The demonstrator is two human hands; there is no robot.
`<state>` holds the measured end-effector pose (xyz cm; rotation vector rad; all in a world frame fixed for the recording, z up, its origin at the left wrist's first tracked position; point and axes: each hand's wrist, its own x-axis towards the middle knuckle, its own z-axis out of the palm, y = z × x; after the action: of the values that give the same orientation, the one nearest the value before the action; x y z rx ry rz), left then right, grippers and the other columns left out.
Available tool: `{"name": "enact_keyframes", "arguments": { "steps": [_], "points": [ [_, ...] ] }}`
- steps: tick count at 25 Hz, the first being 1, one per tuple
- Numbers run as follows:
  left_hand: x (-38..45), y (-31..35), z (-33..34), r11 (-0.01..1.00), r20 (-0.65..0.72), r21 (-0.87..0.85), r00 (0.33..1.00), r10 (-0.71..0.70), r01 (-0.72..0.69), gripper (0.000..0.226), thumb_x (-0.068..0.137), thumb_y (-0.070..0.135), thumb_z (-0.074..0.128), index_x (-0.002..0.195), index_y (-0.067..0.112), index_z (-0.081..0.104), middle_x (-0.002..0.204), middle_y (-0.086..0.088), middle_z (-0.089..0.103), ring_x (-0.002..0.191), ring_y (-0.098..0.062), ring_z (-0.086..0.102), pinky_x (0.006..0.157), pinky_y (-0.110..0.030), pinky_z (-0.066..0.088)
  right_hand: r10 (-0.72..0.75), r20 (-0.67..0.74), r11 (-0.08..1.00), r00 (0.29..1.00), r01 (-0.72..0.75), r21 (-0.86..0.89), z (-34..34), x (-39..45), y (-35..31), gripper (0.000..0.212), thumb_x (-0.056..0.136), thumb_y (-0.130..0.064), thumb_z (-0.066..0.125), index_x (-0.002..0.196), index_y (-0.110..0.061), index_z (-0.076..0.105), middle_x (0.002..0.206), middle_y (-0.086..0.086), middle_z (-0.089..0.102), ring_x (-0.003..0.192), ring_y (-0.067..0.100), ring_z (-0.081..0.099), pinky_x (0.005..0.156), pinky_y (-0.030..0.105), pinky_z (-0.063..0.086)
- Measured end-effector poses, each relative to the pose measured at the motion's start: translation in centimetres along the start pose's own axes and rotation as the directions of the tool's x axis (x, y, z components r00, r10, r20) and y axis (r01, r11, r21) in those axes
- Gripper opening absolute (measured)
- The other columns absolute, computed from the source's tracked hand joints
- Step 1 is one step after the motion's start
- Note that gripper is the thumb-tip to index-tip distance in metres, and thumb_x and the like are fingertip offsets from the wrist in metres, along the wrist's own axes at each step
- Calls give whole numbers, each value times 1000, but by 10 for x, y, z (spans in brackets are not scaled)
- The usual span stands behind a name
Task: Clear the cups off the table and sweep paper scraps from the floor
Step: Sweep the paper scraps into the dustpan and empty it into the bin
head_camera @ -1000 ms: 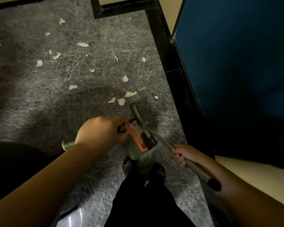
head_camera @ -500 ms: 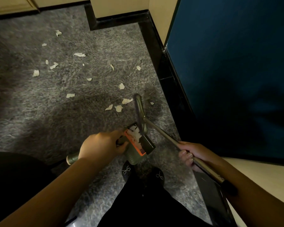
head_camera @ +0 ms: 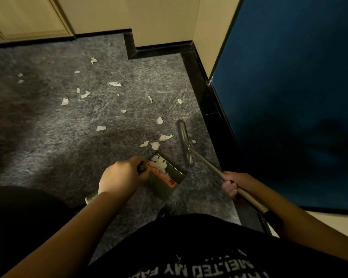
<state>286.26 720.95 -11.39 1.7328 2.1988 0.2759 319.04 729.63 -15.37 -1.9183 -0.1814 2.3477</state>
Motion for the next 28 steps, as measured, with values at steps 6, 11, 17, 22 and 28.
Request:
{"name": "enact_keyframes", "arguments": {
  "steps": [6,11,17,22,28],
  "points": [
    [0,-36,-16,994,-71,-39,992,-106,104,28,80,52,68,103,37,66,85,8,73,75,-19,68,57,-26,50,-45,10,999,999,45,-16,20,2,-14,18,104,-14,33,89,-12,44,42,-1,35,26,5,31,25,14,24],
    [-1,-52,-35,988,-99,-36,983,-154,152,27,80,49,69,103,34,67,83,5,73,72,-22,68,54,-25,45,15,25,994,1000,-13,-111,55,6,-30,15,104,-19,33,100,-17,47,43,-2,35,27,4,32,27,12,27],
    [-2,-57,-56,971,-117,-27,964,-238,236,25,82,46,68,103,32,68,82,2,73,71,-25,68,55,-27,45,18,37,958,999,-6,-288,100,16,-54,8,104,-18,35,101,-21,42,48,-3,35,30,3,32,29,12,28],
    [3,-60,-60,935,-156,-39,922,-354,352,29,81,48,69,103,30,68,80,2,72,69,-23,68,56,-27,47,63,10,920,998,-54,-389,123,43,-103,11,103,-14,37,101,-25,40,52,-1,32,28,5,32,27,12,28],
    [26,-48,-57,882,-218,-40,857,-467,470,27,78,46,73,100,30,69,72,5,71,60,-19,67,50,-23,42,164,-8,776,986,-134,-616,160,79,-170,18,104,-17,34,87,-17,38,42,-2,33,26,5,29,29,9,24]
  ]
}}
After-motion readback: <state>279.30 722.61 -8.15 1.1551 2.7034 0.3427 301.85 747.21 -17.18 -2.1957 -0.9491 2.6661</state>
